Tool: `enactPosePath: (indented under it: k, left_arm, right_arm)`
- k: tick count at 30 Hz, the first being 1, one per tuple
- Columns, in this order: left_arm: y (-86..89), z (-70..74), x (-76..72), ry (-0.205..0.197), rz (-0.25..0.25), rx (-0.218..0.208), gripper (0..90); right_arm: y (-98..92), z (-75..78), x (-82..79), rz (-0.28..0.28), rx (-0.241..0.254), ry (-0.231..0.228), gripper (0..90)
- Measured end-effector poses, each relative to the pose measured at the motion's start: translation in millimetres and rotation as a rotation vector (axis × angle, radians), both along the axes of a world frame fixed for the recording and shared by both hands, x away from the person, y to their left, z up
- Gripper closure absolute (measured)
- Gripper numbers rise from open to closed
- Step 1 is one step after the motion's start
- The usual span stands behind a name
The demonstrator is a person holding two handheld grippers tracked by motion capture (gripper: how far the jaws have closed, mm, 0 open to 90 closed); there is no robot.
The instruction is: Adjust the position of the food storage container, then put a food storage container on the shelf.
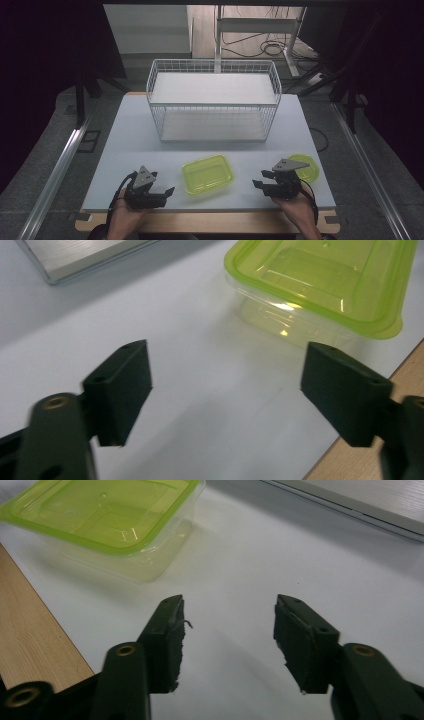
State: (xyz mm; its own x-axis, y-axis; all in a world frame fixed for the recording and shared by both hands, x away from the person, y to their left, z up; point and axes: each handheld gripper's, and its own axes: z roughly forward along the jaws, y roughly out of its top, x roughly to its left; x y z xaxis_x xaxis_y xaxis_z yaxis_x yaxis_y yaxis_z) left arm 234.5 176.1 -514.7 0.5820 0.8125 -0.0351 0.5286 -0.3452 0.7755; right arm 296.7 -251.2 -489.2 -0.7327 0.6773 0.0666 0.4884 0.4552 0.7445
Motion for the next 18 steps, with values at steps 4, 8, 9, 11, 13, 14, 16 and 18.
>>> enactPosePath:
  k: [4, 8, 9, 11, 13, 14, 16, 18]
  left_arm:
    - [-1.0, -1.1, -0.9, 0.001, -0.005, 0.003, 11.7]
    - [-2.2, -1.6, -1.2, 0.001, -0.006, 0.010, 8.4]
    - [-2.8, -2.5, -1.3, -0.001, -0.011, 0.018, 7.2]
    - [-2.8, -3.7, -1.2, -0.002, -0.013, 0.014, 5.8]
    - [-2.2, -4.3, -1.5, -0.006, -0.017, 0.016, 4.9]
    - [-1.8, -4.5, -1.9, -0.010, -0.016, 0.016, 4.5]
    - [-1.2, -4.9, -2.9, -0.015, -0.018, 0.017, 4.1]
    - [-1.0, -5.6, -4.6, -0.020, -0.016, 0.021, 4.0]
  right_arm:
    - [1.2, 0.7, -2.3, 0.019, -0.002, -0.010, 41.0]
    - [0.2, 0.2, -1.6, 0.015, 0.013, 0.012, 38.3]
    - [0.1, 0.3, -1.5, 0.013, 0.011, 0.013, 37.7]
    - [-0.1, 0.3, -0.4, 0.014, 0.007, 0.015, 36.2]
    - [0.8, 0.0, 0.2, 0.010, 0.009, 0.028, 35.4]
    - [1.6, -0.3, 0.7, 0.008, 0.007, 0.035, 35.4]
    - [2.9, -0.6, 1.4, 0.005, 0.007, 0.048, 35.5]
    - [3.7, -0.1, 2.6, 0.002, 0.023, 0.070, 36.1]
